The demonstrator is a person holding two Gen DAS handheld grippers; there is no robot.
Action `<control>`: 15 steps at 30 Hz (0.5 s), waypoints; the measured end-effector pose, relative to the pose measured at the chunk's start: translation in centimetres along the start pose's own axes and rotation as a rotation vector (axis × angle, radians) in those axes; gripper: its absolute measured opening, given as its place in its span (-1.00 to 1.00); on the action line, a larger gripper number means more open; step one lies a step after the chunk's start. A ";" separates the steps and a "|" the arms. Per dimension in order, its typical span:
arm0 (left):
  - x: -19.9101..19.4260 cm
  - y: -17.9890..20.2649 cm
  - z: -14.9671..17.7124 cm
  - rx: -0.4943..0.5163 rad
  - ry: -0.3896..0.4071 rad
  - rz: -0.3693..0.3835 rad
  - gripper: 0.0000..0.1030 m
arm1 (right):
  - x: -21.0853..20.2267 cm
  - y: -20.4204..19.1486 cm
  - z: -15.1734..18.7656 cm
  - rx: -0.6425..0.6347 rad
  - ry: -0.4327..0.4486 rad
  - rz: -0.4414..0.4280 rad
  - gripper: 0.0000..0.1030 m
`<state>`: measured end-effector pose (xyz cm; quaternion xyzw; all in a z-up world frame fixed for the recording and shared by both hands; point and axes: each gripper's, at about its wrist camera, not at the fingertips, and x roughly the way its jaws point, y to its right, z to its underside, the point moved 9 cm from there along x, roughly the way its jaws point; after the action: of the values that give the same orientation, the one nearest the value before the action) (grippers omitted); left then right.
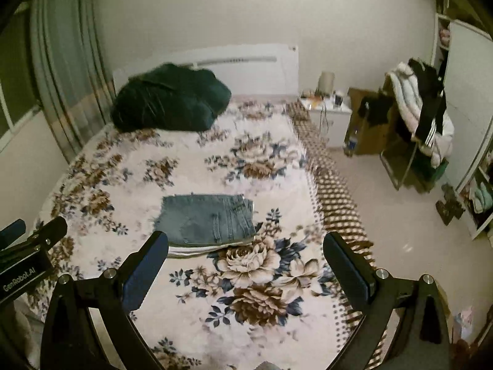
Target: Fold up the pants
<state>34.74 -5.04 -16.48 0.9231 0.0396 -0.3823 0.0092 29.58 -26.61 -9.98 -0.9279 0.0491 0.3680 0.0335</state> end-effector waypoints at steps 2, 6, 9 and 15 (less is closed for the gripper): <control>-2.7 0.0 0.2 0.006 0.015 0.001 0.92 | -3.4 0.3 0.0 -0.001 0.022 -0.001 0.98; -6.4 -0.2 0.8 -0.002 0.030 0.019 0.92 | -9.7 0.9 0.2 -0.017 0.060 0.005 0.99; -8.4 -0.3 1.3 0.005 0.038 0.029 0.92 | -12.8 1.1 0.5 -0.029 0.073 0.015 1.00; -10.5 -0.5 2.2 0.014 0.023 0.061 1.00 | -17.0 0.9 1.1 -0.033 0.078 0.032 1.00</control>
<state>25.74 -5.37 -10.61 0.9282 0.0089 -0.3716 0.0138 16.46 -26.23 0.84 -0.9411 0.0590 0.3328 0.0105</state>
